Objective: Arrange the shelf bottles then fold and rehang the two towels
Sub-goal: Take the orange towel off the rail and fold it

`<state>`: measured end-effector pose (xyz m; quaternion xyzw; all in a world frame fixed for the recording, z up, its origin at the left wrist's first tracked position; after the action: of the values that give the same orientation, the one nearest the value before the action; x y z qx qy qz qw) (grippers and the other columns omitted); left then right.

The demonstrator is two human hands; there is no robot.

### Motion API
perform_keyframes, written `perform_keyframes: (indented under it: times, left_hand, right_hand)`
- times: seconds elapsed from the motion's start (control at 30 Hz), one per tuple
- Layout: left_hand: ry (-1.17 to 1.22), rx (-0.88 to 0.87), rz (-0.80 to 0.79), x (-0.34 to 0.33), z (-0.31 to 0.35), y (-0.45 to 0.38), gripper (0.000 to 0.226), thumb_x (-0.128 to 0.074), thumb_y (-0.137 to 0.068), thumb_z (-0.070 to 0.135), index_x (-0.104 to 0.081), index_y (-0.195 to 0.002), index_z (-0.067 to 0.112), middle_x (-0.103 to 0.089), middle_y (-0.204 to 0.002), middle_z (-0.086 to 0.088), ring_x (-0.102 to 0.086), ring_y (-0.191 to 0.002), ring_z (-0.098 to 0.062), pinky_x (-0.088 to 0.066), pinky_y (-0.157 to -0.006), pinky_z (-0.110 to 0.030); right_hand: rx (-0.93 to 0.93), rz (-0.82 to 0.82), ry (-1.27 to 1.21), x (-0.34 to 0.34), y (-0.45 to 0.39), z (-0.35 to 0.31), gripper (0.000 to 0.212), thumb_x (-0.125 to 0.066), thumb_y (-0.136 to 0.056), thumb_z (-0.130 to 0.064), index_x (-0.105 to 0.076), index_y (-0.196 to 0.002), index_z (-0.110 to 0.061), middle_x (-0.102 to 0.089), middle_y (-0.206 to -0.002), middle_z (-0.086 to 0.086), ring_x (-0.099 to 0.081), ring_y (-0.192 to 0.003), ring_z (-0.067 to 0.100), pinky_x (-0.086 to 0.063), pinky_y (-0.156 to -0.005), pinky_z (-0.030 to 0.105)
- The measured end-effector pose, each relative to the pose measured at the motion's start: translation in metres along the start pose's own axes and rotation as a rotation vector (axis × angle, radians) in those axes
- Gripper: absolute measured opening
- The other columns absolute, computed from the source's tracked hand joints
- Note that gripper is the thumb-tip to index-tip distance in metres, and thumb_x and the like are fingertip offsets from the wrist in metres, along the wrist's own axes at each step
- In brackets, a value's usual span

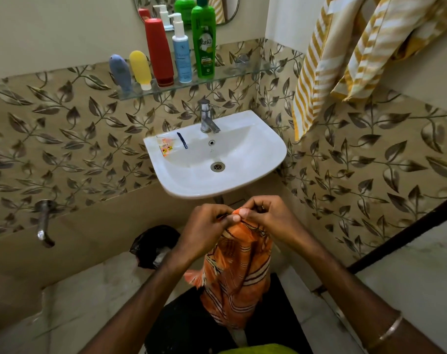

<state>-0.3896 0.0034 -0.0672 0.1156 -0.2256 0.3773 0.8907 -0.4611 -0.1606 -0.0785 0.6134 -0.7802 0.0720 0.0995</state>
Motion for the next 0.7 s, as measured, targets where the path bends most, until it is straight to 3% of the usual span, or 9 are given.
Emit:
perform_keyframes:
  times: [0.13,0.2,0.3,0.37,0.5,0.6,0.7]
  left_hand:
    - [-0.085,-0.072,0.117,0.003,0.012,0.0,0.011,-0.071,-0.089,0.027,-0.078,-0.094,0.02,-0.076,-0.085,0.006,-0.071,-0.082,-0.008,-0.059,-0.074,-0.046]
    - [-0.101,-0.098,0.134,0.002,0.018,0.003,0.01,-0.071,-0.09,0.025,-0.078,-0.094,0.019,-0.076,-0.086,0.006,-0.071,-0.083,-0.007,-0.059,-0.074,-0.044]
    - [-0.062,-0.084,0.186,0.006,0.022,0.004,0.009,-0.068,-0.092,0.021,-0.076,-0.092,0.018,-0.076,-0.087,0.005,-0.071,-0.081,-0.006,-0.061,-0.074,-0.041]
    - [-0.033,-0.074,0.213,0.013,0.025,0.004,0.008,-0.067,-0.092,0.02,-0.075,-0.09,0.021,-0.074,-0.083,0.008,-0.071,-0.079,-0.004,-0.062,-0.073,-0.038]
    - [-0.001,-0.049,0.244,0.024,0.024,0.005,0.009,-0.068,-0.092,0.022,-0.074,-0.086,0.024,-0.074,-0.08,0.009,-0.072,-0.075,-0.005,-0.062,-0.068,-0.034]
    - [0.031,-0.002,0.284,0.031,0.021,0.005,0.012,-0.067,-0.092,0.02,-0.074,-0.084,0.025,-0.075,-0.076,0.009,-0.071,-0.07,-0.002,-0.059,-0.064,-0.026]
    - [0.014,0.025,0.312,0.04,0.017,0.004,0.012,-0.067,-0.093,0.02,-0.077,-0.088,0.019,-0.075,-0.075,0.007,-0.071,-0.068,-0.003,-0.057,-0.062,-0.025]
  right_hand:
    - [-0.037,-0.004,-0.097,0.001,0.003,0.006,0.028,-0.079,-0.083,-0.037,-0.073,-0.084,-0.009,-0.07,-0.078,0.004,-0.065,-0.073,0.01,-0.051,-0.065,0.026]
    - [-0.058,-0.034,-0.141,-0.002,0.008,0.014,0.035,-0.079,-0.082,-0.046,-0.072,-0.083,-0.011,-0.068,-0.078,0.005,-0.063,-0.073,0.015,-0.049,-0.064,0.03]
    - [-0.047,-0.075,-0.18,-0.005,0.015,0.029,0.037,-0.075,-0.086,-0.041,-0.07,-0.083,-0.004,-0.068,-0.078,0.009,-0.062,-0.075,0.023,-0.051,-0.072,0.041]
    - [-0.056,-0.11,-0.157,-0.009,0.018,0.037,0.042,-0.075,-0.085,-0.044,-0.068,-0.081,-0.003,-0.066,-0.076,0.008,-0.059,-0.074,0.021,-0.048,-0.071,0.037]
    - [-0.068,-0.111,-0.108,-0.013,0.025,0.047,0.042,-0.07,-0.078,-0.057,-0.068,-0.073,-0.015,-0.061,-0.08,0.002,-0.056,-0.075,0.008,-0.044,-0.067,0.019]
    - [-0.048,-0.125,-0.111,-0.011,0.027,0.053,0.034,-0.07,-0.079,-0.057,-0.07,-0.068,-0.025,-0.061,-0.084,-0.003,-0.058,-0.078,0.003,-0.046,-0.07,0.02]
    - [-0.044,-0.138,-0.116,-0.01,0.026,0.056,0.048,-0.071,-0.075,-0.069,-0.074,-0.073,-0.022,-0.062,-0.09,0.002,-0.061,-0.085,0.011,-0.05,-0.075,0.028]
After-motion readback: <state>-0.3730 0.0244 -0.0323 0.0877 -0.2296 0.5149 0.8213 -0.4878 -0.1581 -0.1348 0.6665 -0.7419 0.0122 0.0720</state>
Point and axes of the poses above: each hand's wrist, its own y-axis away from the middle knuckle, its own x-axis out of the back of the hand, z = x × y, the point moved 3 cm from there along -y, towards the middle knuckle
